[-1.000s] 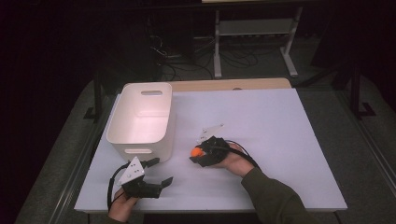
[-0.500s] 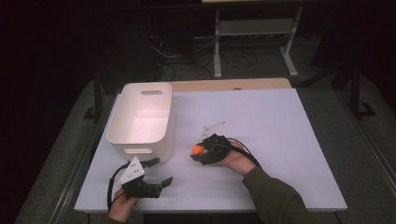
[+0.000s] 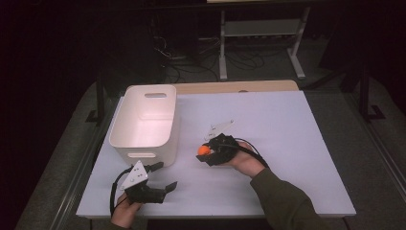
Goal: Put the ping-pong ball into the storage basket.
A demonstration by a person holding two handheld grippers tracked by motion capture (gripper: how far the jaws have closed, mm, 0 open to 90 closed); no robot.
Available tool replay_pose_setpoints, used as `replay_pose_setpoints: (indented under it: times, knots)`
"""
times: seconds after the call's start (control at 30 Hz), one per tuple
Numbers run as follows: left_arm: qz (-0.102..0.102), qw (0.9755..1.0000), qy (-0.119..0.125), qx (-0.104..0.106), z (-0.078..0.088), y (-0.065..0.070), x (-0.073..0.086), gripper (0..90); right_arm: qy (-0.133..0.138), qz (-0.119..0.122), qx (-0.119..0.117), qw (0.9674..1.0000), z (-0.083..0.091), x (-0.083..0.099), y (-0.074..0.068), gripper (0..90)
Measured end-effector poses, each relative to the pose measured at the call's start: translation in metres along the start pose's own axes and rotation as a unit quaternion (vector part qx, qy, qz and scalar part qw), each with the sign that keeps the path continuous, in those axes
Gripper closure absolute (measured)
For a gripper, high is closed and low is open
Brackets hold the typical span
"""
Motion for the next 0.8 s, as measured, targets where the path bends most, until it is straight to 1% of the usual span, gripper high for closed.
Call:
replay_pose_setpoints:
  times: [0.1,0.17,0.27,0.4,0.5,0.8]
  knots:
    - [-0.001,1.0000,0.000,0.000,0.000,0.000,0.000,14.1,0.001,0.001,0.001,1.0000,0.004,-0.003,0.001,49.6]
    - [0.000,1.0000,0.000,0.000,0.000,0.000,0.000,14.1,0.006,-0.004,-0.004,1.0000,0.007,-0.006,0.000,49.6]
    - [0.000,1.0000,-0.001,0.000,0.000,0.000,0.000,14.1,0.008,0.002,-0.003,1.0000,0.011,-0.011,0.000,49.6]
    - [0.000,1.0000,0.000,0.000,0.000,0.000,0.000,14.1,0.009,0.001,-0.006,0.9999,0.015,-0.017,-0.001,49.6]
    - [-0.001,1.0000,0.000,0.000,0.000,0.000,0.000,14.1,0.009,0.007,-0.004,0.9999,0.017,-0.020,-0.001,49.6]
    - [-0.001,1.0000,0.000,0.000,0.000,0.000,0.000,14.1,0.013,0.011,-0.005,0.9998,0.024,-0.031,0.000,49.6]
Point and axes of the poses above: each handheld gripper's, and its own axes: z roughly backward along the jaws, x roughly out of its underside, y roughly to its right, the point moved 8 cm from there along -z, roughly forward along the jaws, and after that the axes turned 5 degrees about -x, right-handed, at the moved point
